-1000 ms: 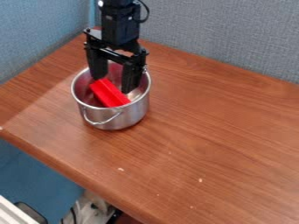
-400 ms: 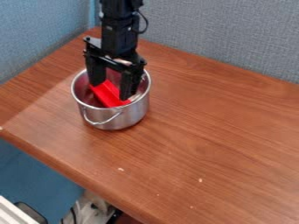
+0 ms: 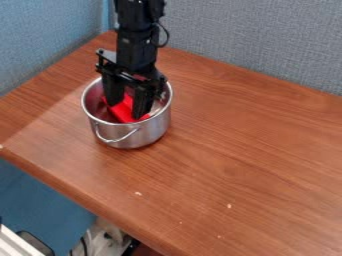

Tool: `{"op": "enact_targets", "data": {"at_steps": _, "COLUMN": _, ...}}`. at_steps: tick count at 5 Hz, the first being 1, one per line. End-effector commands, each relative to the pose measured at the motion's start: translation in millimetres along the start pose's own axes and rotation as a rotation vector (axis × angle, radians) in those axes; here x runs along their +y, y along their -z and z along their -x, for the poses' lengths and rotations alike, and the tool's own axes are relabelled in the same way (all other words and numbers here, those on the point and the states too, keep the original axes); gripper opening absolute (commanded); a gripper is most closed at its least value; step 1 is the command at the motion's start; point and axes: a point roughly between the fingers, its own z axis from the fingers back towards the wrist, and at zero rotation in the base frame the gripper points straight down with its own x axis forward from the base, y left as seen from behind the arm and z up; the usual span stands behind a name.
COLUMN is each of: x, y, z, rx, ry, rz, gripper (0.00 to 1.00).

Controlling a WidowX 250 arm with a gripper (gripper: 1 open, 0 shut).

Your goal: Move the red object from the metal pot to the table

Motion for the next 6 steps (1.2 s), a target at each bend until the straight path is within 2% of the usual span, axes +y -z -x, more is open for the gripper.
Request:
{"op": "enact_targets", "data": {"at_steps": 1, "x": 5.7, "y": -6.0, "z": -0.4, "rx": -0.023, "ry": -0.011, "rz": -0.014, "gripper": 0.00}}
{"op": "enact_targets", "data": {"at_steps": 2, "x": 3.3, "y": -9.1, "z": 0.1, "rx": -0.030, "ry": -0.003, "rz": -0.011, "gripper": 1.00}}
{"op": "enact_targets", "data": {"at_steps": 3, "x": 2.9, "y": -5.9, "z": -1.4, "rx": -0.029, "ry": -0.003, "rz": -0.008, "gripper": 0.00}}
{"op": "enact_targets", "data": {"at_steps": 4, "x": 2.1, "y": -4.5, "z": -1.9, "rx": -0.031, "ry": -0.001, "rz": -0.004, "gripper": 0.00}}
{"op": "enact_targets", "data": {"at_steps": 5, "x": -0.7, "y": -7.4, "z": -2.3, "rx": -0.037, "ry": 0.009, "rz": 0.001, "gripper": 1.00}}
{"op": "enact_targets", "data": {"at_steps": 6, "x": -2.5, "y": -8.7, "z": -2.7, "rx": -0.042, "ry": 0.014, "rz": 0.003, "gripper": 1.00}}
